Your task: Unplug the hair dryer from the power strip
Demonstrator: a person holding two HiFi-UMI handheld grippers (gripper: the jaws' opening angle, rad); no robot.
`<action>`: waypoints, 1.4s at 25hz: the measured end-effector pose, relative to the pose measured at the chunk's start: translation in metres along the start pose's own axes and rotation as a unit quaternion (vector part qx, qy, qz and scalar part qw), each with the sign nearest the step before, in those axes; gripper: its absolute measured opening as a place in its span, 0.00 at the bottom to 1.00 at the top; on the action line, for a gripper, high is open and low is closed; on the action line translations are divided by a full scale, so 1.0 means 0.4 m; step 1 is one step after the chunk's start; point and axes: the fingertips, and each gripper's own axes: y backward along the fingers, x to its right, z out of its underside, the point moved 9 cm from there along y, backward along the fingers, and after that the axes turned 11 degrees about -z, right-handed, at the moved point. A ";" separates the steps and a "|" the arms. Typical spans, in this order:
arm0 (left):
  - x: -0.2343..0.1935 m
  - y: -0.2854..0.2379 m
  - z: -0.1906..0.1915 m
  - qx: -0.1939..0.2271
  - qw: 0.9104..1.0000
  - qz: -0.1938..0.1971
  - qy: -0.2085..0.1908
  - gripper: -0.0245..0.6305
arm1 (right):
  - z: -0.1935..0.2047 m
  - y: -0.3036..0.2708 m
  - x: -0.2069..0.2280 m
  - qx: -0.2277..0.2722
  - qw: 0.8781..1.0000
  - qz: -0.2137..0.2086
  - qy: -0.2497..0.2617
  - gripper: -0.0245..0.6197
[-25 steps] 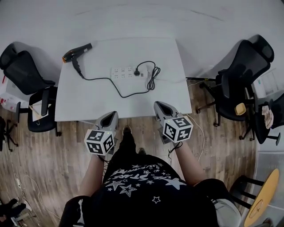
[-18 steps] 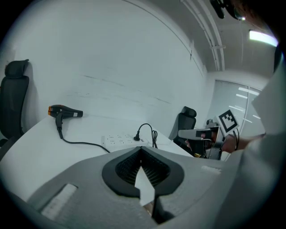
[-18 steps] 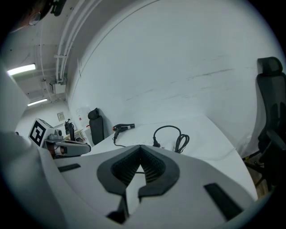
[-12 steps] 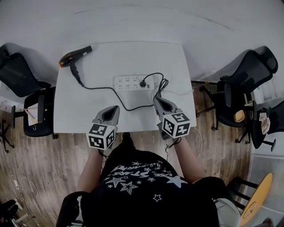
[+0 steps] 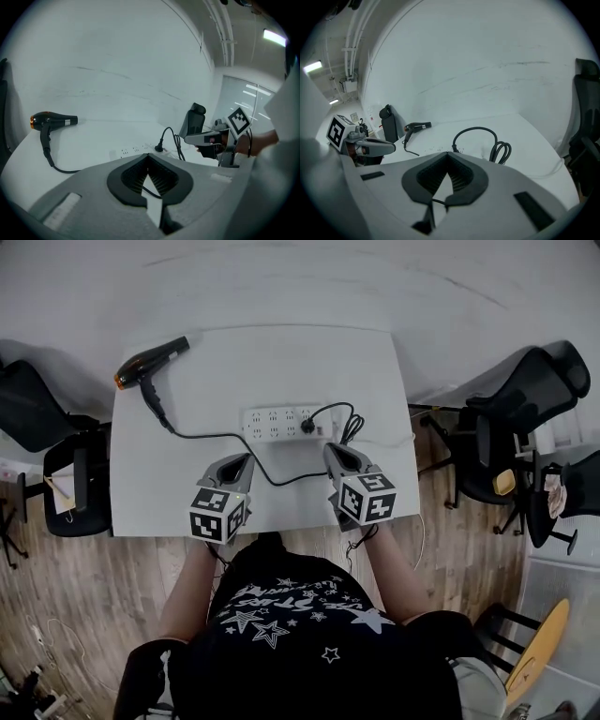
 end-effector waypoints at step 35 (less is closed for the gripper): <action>-0.069 -0.268 0.025 -0.105 0.993 0.016 -0.048 0.05 | -0.002 -0.146 0.106 -0.091 0.996 0.010 0.018 0.05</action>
